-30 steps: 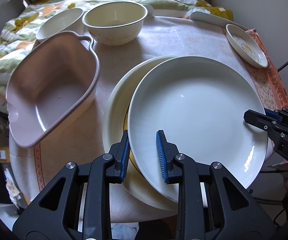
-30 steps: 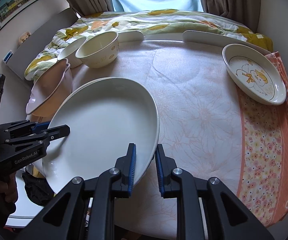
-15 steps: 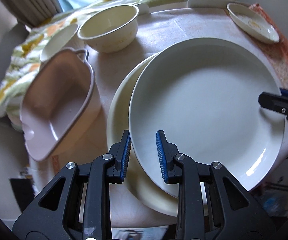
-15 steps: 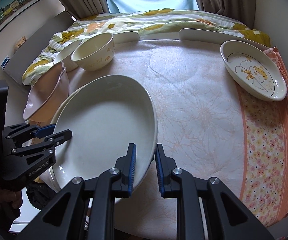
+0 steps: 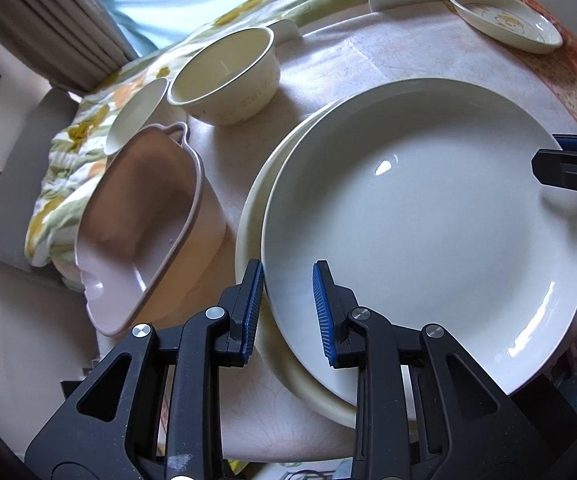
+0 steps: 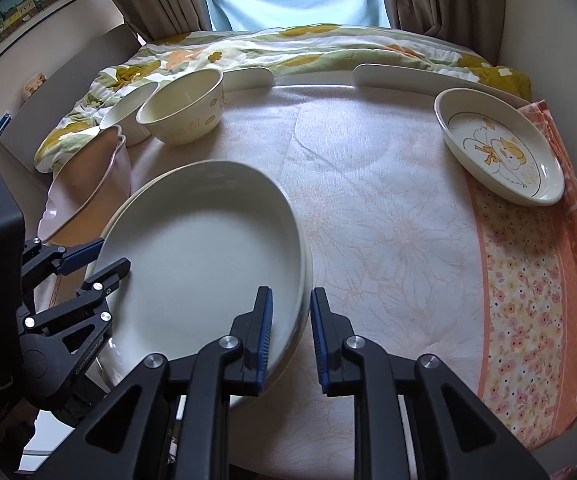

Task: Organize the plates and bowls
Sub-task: 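Carry the white plate over the yellow plate and lower it on top, then open the right gripper and lift it off the stacked plates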

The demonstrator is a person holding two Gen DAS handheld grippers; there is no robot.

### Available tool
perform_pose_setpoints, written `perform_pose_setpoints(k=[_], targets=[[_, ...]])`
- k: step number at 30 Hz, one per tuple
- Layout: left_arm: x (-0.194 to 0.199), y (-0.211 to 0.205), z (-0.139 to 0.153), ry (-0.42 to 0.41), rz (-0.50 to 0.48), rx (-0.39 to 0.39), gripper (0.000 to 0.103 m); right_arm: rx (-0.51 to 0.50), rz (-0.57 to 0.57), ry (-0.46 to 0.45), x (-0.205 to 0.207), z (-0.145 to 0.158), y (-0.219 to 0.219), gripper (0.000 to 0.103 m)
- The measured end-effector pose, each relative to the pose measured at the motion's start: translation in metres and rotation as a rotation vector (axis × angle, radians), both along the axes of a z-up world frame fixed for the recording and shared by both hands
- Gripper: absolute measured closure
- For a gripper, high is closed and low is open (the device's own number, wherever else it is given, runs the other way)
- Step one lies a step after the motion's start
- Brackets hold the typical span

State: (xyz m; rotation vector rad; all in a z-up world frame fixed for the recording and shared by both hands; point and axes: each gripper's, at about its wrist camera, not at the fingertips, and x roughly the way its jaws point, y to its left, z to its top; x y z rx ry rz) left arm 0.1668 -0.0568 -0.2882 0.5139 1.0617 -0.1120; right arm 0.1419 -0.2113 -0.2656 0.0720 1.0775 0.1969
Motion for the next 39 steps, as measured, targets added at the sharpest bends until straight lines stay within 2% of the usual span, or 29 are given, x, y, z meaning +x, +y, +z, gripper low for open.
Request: perform_pose_setpoints(k=[7, 10, 20, 24, 30, 31, 32, 33, 34, 35, 36, 37, 39], targets=[[-0.004, -0.001, -0.001, -0.011, -0.006, 0.009, 0.08, -0.017, -0.002, -0.006, 0.001, 0.0, 0.002, 0.085], [-0.007, -0.003, -0.001, -0.037, -0.007, 0.049, 0.08, -0.024, -0.003, -0.011, 0.0, 0.0, 0.002, 0.085], [-0.004, 0.002, 0.004, -0.032, -0.011, 0.012, 0.08, -0.025, -0.011, -0.015, -0.001, 0.0, 0.004, 0.085], [-0.002, 0.01, 0.024, -0.042, 0.021, -0.054, 0.08, -0.009, -0.027, -0.032, -0.002, 0.01, 0.0, 0.085], [0.003, 0.02, 0.084, -0.096, 0.019, -0.219, 0.079, 0.04, -0.09, -0.058, -0.005, 0.045, -0.014, 0.085], [0.006, 0.021, 0.093, -0.098, 0.018, -0.253, 0.078, 0.061, -0.104, -0.068, -0.006, 0.052, -0.018, 0.085], [0.01, 0.022, 0.102, -0.1, 0.018, -0.288, 0.068, 0.083, -0.122, -0.075, -0.007, 0.059, -0.023, 0.085], [0.013, 0.022, 0.109, -0.105, 0.017, -0.317, 0.055, 0.094, -0.144, -0.082, -0.007, 0.066, -0.029, 0.077], [0.017, 0.022, 0.116, -0.117, 0.015, -0.34, 0.015, 0.095, -0.162, -0.088, -0.008, 0.071, -0.034, 0.051], [0.019, 0.021, 0.124, -0.149, 0.009, -0.365, 0.001, 0.093, -0.183, -0.104, -0.009, 0.078, -0.041, 0.035], [0.02, 0.02, 0.134, -0.193, -0.007, -0.398, 0.0, 0.093, -0.195, -0.121, -0.012, 0.083, -0.046, 0.008], [0.022, 0.018, 0.14, -0.204, -0.022, -0.416, 0.0, 0.091, -0.209, -0.144, -0.015, 0.09, -0.053, 0.003], [0.036, 0.004, 0.147, -0.176, -0.072, -0.452, 0.0, 0.071, -0.238, -0.174, -0.022, 0.099, -0.066, 0.003]])
